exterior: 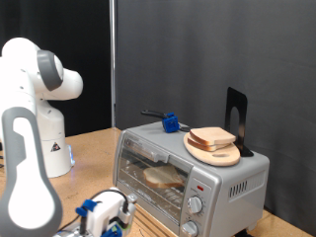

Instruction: Make a piece of toast with the oven

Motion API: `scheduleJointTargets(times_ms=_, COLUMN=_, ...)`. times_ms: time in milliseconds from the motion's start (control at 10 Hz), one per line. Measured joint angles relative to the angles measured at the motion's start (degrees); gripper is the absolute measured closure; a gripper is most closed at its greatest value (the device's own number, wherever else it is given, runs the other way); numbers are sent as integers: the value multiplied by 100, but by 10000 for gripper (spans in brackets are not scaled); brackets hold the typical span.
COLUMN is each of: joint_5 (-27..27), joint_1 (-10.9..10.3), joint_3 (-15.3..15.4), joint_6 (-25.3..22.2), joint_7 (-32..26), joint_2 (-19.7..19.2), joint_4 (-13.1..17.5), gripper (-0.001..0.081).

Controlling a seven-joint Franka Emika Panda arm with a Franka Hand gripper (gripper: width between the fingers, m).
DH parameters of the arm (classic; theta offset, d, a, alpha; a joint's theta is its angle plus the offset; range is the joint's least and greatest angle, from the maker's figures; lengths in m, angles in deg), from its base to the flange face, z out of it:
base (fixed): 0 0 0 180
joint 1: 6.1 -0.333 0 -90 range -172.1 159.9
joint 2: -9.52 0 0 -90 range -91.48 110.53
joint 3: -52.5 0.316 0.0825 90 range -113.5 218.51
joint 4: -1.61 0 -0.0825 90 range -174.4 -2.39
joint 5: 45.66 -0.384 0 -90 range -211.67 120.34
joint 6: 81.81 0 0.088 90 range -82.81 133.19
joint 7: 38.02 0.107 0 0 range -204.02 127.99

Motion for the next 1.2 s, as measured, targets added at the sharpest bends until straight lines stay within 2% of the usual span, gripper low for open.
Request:
scheduleJointTargets(times_ms=200, joint_5=-13, joint_1=-1, joint_3=13, joint_6=-24, joint_7=49, joint_2=-5, joint_4=42, gripper=124)
scheduleJointTargets(times_ms=300, joint_5=-330, joint_1=-7, joint_3=23, joint_6=167, joint_7=555, joint_2=-3, joint_4=-38, gripper=124)
scheduleJointTargets(times_ms=500, joint_5=-984, joint_1=-96, joint_3=84, joint_6=740, joint_7=1924, joint_2=10, joint_4=-145, gripper=124)
scheduleJointTargets(times_ms=600, joint_5=-1132, joint_1=-184, joint_3=95, joint_6=1019, joint_7=2559, joint_2=33, joint_4=-146, gripper=124)
scheduleJointTargets(times_ms=700, joint_5=-1145, joint_1=-272, joint_3=95, joint_6=1187, joint_7=2885, joint_2=73, joint_4=-144, gripper=124)
scheduleJointTargets(times_ms=800, joint_5=-1135, joint_1=-342, joint_3=55, joint_6=1281, joint_7=3050, joint_2=123, joint_4=-145, gripper=124)
scheduleJointTargets(times_ms=900, joint_5=-1136, joint_1=-330, joint_3=52, joint_6=1262, joint_7=2945, joint_2=115, joint_4=-146, gripper=124)
scheduleJointTargets(times_ms=1200, joint_5=-745, joint_1=-378, joint_3=37, joint_6=1312, joint_7=2124, joint_2=106, joint_4=-96, gripper=124)
